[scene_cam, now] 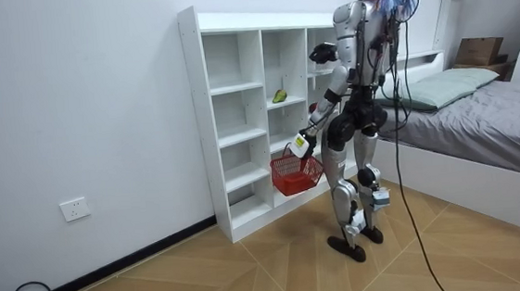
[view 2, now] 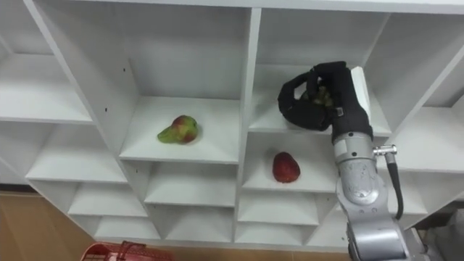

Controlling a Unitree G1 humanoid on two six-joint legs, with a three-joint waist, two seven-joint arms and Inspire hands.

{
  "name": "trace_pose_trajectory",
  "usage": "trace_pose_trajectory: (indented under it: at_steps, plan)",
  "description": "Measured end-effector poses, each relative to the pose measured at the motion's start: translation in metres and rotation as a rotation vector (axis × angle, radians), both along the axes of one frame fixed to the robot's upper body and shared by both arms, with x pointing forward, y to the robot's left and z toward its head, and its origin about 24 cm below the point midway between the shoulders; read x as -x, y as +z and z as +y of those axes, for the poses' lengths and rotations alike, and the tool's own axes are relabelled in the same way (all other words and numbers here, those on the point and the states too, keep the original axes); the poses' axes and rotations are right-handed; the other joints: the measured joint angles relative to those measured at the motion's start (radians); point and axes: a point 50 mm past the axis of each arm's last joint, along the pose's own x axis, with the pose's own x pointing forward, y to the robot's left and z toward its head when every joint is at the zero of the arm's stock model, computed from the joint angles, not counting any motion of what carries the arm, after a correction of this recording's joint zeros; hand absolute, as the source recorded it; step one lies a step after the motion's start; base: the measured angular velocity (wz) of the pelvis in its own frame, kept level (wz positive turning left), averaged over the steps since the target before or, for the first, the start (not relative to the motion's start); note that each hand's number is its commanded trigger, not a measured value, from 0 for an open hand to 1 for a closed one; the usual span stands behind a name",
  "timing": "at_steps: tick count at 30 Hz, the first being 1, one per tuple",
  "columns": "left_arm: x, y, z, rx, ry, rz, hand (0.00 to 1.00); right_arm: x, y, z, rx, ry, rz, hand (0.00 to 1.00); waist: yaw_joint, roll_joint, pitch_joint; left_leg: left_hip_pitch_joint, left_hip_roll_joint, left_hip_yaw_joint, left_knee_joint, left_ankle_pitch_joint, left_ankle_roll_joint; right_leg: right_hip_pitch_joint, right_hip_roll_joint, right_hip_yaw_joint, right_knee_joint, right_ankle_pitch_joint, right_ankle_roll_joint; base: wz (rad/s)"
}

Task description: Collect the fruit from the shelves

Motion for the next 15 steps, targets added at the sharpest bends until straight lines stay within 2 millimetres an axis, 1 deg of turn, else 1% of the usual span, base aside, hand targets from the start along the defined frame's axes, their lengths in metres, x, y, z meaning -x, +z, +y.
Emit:
trace_pose_trajectory:
  at_steps: [5,7,12,15]
  plan:
    - [-0.002,0.001,0.000,-0.002,-0.002,-0.018,1.00,0.004,-0.002,0.004,0.003,0.037,0.013,1.00,0.000,0.000,0.0013,-0.001,0.001,0.008,-0.001,0.000,0.000,-0.007,0.001,0.009,0.003,0.000,0.000,-0.05]
    - [-0.004,0.001,-0.001,-0.004,-0.015,-0.027,1.00,0.005,0.002,0.006,-0.002,0.062,0.007,1.00,0.001,0.003,0.0048,-0.002,0.002,0.013,-0.003,0.000,0.000,-0.016,0.001,0.012,0.014,0.000,0.000,-0.08]
    - [-0.005,0.001,-0.003,-0.002,-0.030,-0.034,1.00,0.006,0.008,0.014,-0.012,0.116,-0.009,1.00,-0.005,0.002,0.0059,-0.002,0.002,0.018,-0.007,-0.001,0.001,-0.018,0.002,0.011,0.014,0.000,0.000,-0.03]
    - [-0.006,0.001,-0.004,0.000,-0.038,-0.033,1.00,0.006,0.009,0.017,-0.017,0.142,-0.007,1.00,-0.013,0.001,0.0049,-0.001,0.002,0.021,-0.007,-0.001,0.001,-0.019,0.001,0.012,0.015,0.000,0.000,0.00]
